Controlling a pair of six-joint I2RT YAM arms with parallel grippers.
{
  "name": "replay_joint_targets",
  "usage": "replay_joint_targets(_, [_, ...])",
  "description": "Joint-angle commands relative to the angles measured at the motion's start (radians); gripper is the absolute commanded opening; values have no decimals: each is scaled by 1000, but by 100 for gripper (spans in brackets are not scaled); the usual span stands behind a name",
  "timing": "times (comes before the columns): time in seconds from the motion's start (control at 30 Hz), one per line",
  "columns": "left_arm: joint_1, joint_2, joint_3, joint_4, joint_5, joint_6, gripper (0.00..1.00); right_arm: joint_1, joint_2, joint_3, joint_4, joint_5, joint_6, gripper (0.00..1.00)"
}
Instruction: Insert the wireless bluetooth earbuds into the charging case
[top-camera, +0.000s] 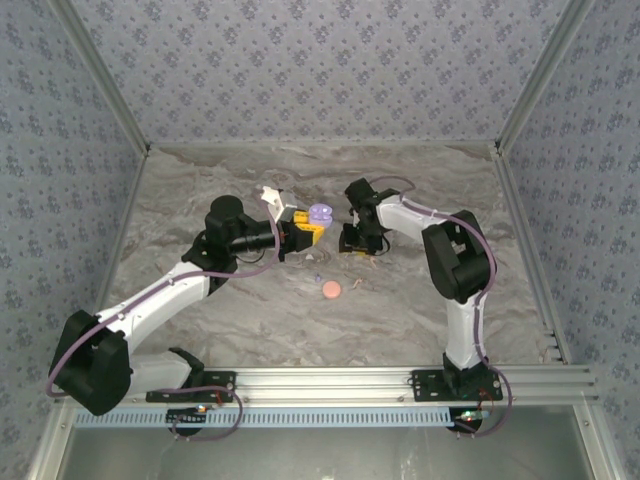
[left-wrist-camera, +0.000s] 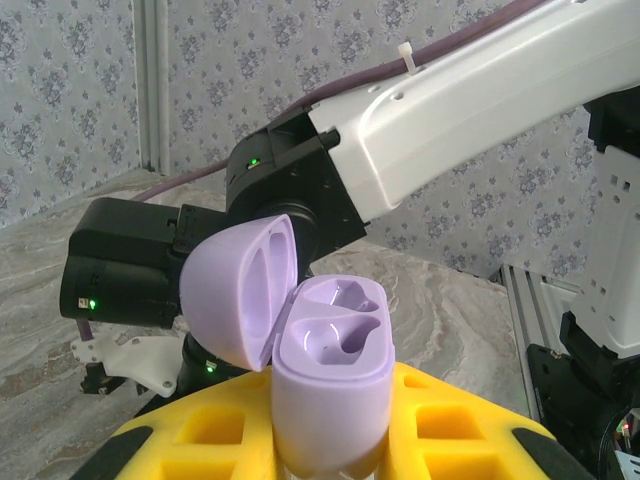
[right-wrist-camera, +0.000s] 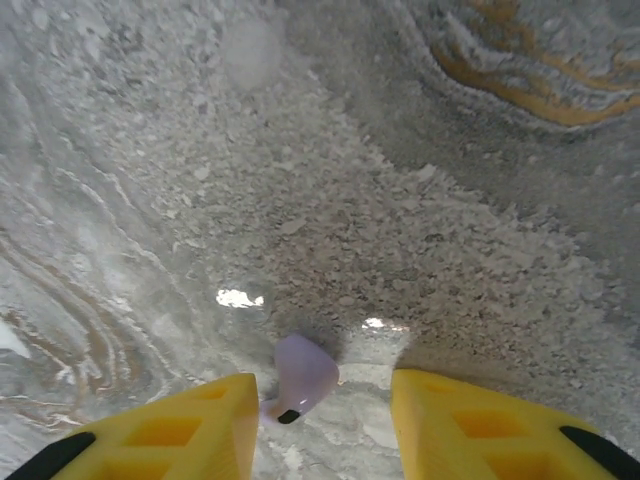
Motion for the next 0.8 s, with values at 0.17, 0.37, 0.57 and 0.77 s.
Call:
replay_joint_targets(0.17, [-8,-31,5,16,6,19,22,26,63,59,-60,77,-9,30])
replay_joint_targets(0.37, [-7,-31,5,14,5,21,22,38,75,96,-110,128,-66,20])
replay_joint_targets(0.57, [-8,-28,5,13,5,23,22,50,84,140,-144,147,-123,23])
replay_joint_targets(0.77, [-8,-26,8,13,5,23,22,62,131,216,-205,133,-212,24])
